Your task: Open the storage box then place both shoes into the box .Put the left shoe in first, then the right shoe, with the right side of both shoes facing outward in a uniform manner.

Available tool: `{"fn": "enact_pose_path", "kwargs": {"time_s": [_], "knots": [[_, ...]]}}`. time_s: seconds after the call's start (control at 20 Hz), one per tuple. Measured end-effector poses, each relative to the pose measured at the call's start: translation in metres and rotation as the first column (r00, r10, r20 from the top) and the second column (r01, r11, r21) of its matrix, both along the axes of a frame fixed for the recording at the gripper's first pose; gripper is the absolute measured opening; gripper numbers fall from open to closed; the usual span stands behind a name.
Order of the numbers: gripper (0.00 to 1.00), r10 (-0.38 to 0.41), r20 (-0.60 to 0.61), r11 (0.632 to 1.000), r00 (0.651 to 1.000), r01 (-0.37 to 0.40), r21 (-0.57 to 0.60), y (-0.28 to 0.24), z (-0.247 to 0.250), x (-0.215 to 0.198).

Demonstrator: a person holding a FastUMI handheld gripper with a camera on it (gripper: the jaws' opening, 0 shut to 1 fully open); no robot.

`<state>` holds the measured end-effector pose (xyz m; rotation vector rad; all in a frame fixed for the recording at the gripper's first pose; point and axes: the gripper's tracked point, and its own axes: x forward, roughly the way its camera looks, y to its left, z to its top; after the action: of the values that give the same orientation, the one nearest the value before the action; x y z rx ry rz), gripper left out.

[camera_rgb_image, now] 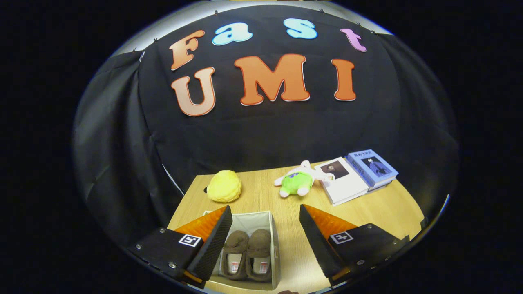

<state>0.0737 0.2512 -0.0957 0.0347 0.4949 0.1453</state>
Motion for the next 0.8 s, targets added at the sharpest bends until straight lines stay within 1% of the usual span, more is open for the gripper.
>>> {"fn": "enact_pose_path", "kwargs": {"time_s": [0.1, 0.25, 0.35, 0.6, 0.7, 0.8], "knots": [[0.99, 0.024, 0.053, 0.999, 0.998, -0.023, -0.026, -0.006, 0.021, 0.002], [0.98, 0.053, 0.112, 0.998, 0.992, -0.05, -0.03, -0.02, 0.048, -0.004], [0.98, 0.065, 0.147, 0.998, 0.987, -0.061, -0.034, -0.029, 0.059, 0.005], [0.99, 0.104, 0.172, 0.992, 0.98, -0.091, -0.084, -0.045, 0.064, 0.03], [0.99, 0.124, 0.187, 0.988, 0.974, -0.103, -0.116, -0.048, 0.066, 0.039], [0.99, 0.15, 0.199, 0.984, 0.969, -0.127, -0.124, -0.045, 0.07, 0.044]]}}
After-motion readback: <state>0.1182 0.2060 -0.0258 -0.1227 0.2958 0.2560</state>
